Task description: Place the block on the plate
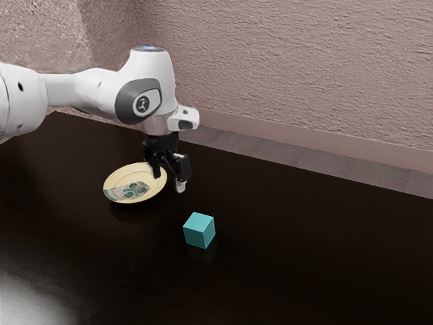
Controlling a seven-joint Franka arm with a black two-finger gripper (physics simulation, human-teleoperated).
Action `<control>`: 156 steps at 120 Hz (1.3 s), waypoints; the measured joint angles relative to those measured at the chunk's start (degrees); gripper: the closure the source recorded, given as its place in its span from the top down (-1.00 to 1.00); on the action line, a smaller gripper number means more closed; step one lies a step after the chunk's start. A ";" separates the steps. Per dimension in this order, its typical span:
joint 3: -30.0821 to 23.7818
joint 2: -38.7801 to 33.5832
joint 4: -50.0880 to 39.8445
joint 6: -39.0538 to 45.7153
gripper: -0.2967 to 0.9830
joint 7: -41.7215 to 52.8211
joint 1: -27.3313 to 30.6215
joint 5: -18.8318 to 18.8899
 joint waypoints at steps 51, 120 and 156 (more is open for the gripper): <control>-0.60 11.08 0.23 12.33 0.54 -12.49 -3.05 -1.69; -0.80 14.63 -3.87 20.47 0.53 -22.16 -3.04 1.35; -0.81 15.71 -3.97 21.43 0.16 -25.19 -2.81 1.55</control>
